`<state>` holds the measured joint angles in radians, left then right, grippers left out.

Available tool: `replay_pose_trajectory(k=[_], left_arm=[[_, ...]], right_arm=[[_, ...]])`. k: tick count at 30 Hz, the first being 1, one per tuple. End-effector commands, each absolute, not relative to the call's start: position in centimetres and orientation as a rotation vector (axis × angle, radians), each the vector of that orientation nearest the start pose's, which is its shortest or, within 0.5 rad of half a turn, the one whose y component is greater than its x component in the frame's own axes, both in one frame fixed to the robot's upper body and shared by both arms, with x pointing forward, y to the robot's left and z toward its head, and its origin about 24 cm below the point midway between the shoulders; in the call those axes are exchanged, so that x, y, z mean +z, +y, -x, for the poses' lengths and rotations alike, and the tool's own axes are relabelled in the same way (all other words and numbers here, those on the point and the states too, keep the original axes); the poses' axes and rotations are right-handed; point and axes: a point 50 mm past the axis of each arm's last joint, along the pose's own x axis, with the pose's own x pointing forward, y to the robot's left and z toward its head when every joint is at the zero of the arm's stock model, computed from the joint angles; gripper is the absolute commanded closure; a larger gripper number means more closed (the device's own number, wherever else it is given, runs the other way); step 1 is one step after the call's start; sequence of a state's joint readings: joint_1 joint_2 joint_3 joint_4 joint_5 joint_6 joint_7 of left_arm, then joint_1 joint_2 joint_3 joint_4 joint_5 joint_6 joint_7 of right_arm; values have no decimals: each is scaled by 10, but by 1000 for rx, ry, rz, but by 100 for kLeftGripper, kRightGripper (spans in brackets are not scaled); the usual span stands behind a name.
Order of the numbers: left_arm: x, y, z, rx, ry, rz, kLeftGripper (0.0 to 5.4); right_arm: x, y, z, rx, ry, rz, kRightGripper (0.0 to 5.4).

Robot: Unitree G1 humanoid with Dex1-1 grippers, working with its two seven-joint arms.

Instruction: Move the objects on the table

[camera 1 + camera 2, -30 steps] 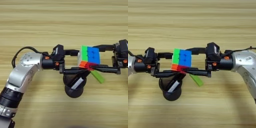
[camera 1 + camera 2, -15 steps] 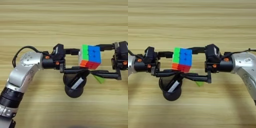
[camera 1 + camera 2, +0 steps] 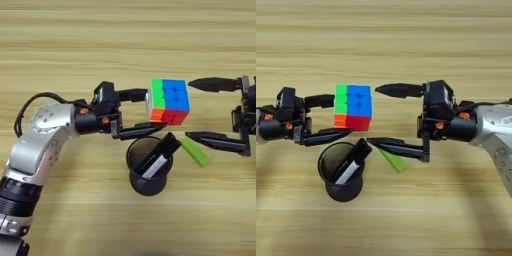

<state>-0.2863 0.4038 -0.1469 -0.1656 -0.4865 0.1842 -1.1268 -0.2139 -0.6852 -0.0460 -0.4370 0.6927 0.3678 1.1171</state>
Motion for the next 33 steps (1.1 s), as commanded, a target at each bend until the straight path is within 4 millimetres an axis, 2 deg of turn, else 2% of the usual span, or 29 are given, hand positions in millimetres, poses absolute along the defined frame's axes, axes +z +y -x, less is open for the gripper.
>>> replay_pose_trajectory(k=[1,10,20,27,33], left_arm=[[129,132,-256,-1336,-194,-60,213],[120,151,-256,-1189,-204,-17,213],[112,157,-252,-1076,-216,22,213],[104,156,-252,-987,-204,24,213],[90,155,-253,-842,-165,28,213]], right_arm=[[183,-170,-223,1330,-213,157,0],[180,-180,-226,1072,-353,89,0],[172,-188,-234,705,-464,-10,0],[149,-203,-250,342,-470,108,0],[131,-209,-259,192,-463,151,0]])
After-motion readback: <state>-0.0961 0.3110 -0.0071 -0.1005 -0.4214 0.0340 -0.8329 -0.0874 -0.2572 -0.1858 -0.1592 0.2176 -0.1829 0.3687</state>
